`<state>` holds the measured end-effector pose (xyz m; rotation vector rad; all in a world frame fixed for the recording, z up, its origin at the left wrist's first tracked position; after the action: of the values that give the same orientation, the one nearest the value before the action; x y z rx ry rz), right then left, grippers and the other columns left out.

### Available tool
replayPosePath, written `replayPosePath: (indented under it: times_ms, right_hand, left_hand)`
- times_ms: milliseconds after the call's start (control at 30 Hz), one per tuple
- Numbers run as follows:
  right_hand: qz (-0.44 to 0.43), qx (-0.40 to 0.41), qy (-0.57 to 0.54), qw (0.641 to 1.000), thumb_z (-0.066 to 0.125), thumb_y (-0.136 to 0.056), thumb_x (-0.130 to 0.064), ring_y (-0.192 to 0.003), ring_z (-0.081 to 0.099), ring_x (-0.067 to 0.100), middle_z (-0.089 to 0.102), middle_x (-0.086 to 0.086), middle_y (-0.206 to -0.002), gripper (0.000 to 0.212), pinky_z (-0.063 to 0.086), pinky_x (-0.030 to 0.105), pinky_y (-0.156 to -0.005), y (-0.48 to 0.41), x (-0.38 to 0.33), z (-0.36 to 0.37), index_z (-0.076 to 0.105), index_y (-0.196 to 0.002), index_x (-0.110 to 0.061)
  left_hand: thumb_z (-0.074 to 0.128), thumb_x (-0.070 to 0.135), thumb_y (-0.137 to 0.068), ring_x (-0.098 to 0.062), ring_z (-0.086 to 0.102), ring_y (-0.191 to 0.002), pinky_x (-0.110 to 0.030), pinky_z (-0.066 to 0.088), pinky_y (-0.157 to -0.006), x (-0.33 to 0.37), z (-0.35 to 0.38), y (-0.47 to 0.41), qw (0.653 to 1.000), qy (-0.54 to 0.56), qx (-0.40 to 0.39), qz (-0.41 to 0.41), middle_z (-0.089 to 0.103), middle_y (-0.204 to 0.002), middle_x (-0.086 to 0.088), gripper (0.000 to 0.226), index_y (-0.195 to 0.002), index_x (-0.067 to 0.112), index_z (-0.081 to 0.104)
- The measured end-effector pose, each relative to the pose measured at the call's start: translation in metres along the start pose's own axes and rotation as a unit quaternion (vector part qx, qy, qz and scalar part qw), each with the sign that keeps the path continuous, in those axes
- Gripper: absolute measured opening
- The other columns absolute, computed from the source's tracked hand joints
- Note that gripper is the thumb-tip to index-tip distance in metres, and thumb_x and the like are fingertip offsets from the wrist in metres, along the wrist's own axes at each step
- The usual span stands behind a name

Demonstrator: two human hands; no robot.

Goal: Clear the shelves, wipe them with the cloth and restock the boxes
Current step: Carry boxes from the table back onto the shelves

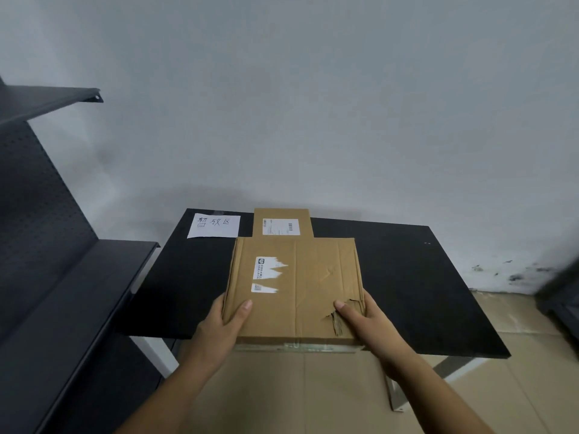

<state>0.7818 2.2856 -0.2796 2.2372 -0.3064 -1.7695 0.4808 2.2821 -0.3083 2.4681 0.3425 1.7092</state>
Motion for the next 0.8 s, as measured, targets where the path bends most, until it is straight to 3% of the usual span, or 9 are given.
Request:
replayPosePath:
  times_ms: [67,167,367,600,800]
  right_hand:
    - [0.013,0.003,0.006,1.000,0.069,-0.089,-0.053,-0.102,0.071,0.012,0.065,-0.010,-0.122,0.063,0.059,0.030,-0.083,-0.023,0.000,0.002,0.035,-0.141,-0.043]
    - [0.027,0.014,0.020,0.999,0.069,-0.088,-0.055,-0.101,0.072,0.012,0.067,-0.009,-0.121,0.071,0.059,0.037,-0.090,-0.059,0.000,0.006,0.035,-0.148,-0.039]
    - [0.060,0.014,0.023,0.998,0.069,-0.087,-0.057,-0.095,0.074,0.010,0.068,-0.008,-0.121,0.077,0.060,0.039,-0.089,-0.123,0.006,0.017,0.032,-0.151,-0.039]
    - [0.106,0.018,0.020,0.994,0.070,-0.086,-0.057,-0.099,0.073,0.013,0.067,-0.008,-0.122,0.078,0.059,0.036,-0.086,-0.173,0.030,0.033,0.031,-0.152,-0.040]
    - [0.155,0.000,0.010,0.988,0.073,-0.083,-0.057,-0.107,0.070,0.017,0.065,-0.007,-0.126,0.083,0.056,0.044,-0.095,-0.211,0.057,0.039,0.031,-0.152,-0.040]
  left_hand:
    - [0.052,0.080,-0.082,-0.008,0.064,-0.104,-0.034,0.055,-0.087,-0.005,0.001,-0.024,1.000,-0.004,-0.010,-0.005,0.064,-0.118,0.015,0.078,-0.147,0.038,0.041]
    - [0.050,0.084,-0.081,-0.009,0.064,-0.105,-0.041,0.055,-0.093,-0.009,0.002,-0.063,1.000,-0.010,-0.023,-0.017,0.064,-0.118,0.015,0.078,-0.146,0.042,0.039]
    - [0.048,0.091,-0.074,-0.007,0.064,-0.107,-0.040,0.055,-0.096,-0.023,0.004,-0.133,0.998,-0.014,-0.054,-0.022,0.065,-0.120,0.018,0.083,-0.144,0.046,0.040]
    - [0.048,0.081,-0.084,-0.004,0.063,-0.109,-0.036,0.052,-0.098,-0.056,0.014,-0.178,0.995,-0.034,-0.076,-0.062,0.064,-0.123,0.019,0.076,-0.149,0.044,0.036]
    - [0.043,0.079,-0.084,-0.011,0.063,-0.109,-0.032,0.051,-0.093,-0.075,0.028,-0.202,0.989,-0.067,-0.085,-0.098,0.063,-0.125,0.013,0.078,-0.150,0.040,0.033]
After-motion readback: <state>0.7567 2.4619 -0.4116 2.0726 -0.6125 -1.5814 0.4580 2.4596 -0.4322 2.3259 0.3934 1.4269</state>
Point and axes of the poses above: each hand's wrist, its own y-axis away from the middle knuckle, its own z-axis out of the palm, x = y × z, the point moved 3 cm from there along -y, towards the middle knuckle
